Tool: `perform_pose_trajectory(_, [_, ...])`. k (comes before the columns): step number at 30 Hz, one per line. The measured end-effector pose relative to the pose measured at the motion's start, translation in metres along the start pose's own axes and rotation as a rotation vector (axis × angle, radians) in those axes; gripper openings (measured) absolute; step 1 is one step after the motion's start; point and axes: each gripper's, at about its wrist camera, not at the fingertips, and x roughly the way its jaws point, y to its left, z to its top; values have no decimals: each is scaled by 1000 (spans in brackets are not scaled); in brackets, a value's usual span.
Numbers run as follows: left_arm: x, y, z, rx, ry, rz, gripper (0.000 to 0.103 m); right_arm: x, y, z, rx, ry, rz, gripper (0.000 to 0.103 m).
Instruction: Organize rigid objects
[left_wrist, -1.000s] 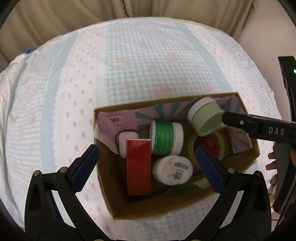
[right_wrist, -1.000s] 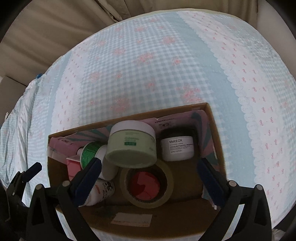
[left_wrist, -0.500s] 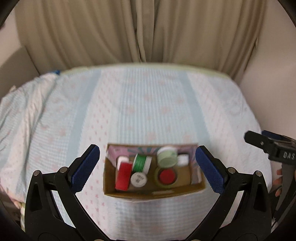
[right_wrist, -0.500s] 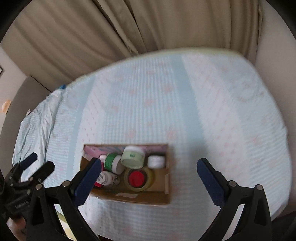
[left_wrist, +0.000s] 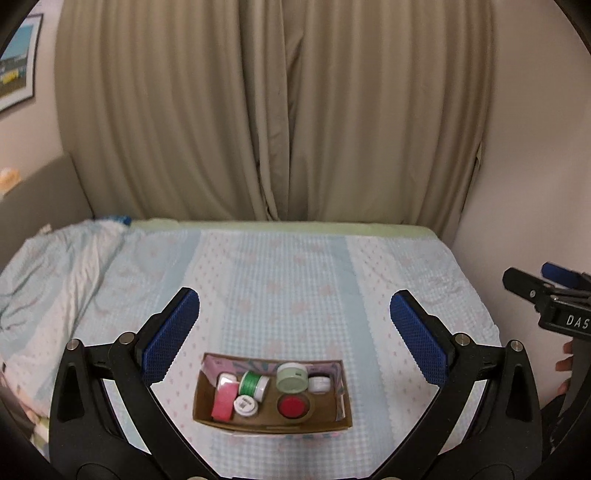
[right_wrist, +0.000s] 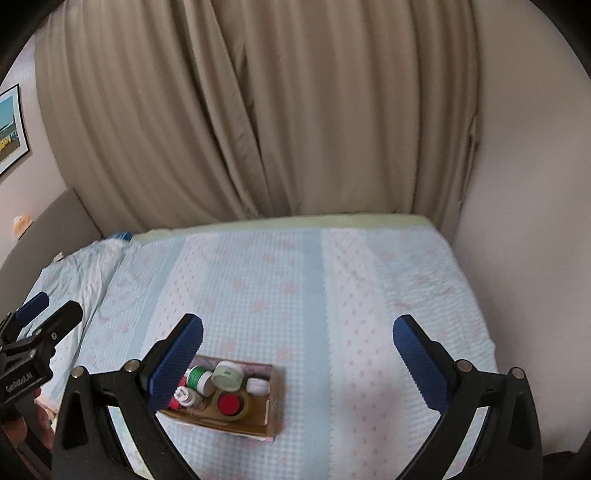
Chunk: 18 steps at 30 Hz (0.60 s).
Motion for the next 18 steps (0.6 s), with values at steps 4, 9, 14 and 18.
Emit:
perform_pose_trajectory(4, [-9, -7, -2, 2, -18, -15, 103, -23, -5, -1, -23, -61, -47, 103])
perform_pose_trajectory(9, [-17, -15, -5, 29, -37, -3, 103, -32, -8, -4, -27, -90, -66, 103])
perform_pose_trajectory(14, [-22, -17, -6, 38, -47, 3, 103, -32, -11, -6, -19, -90, -64, 103])
perform_pose_trajectory(18, [-23, -17, -7, 35, -48, 5, 103, -33, -12, -7, -19, -92, -65, 103])
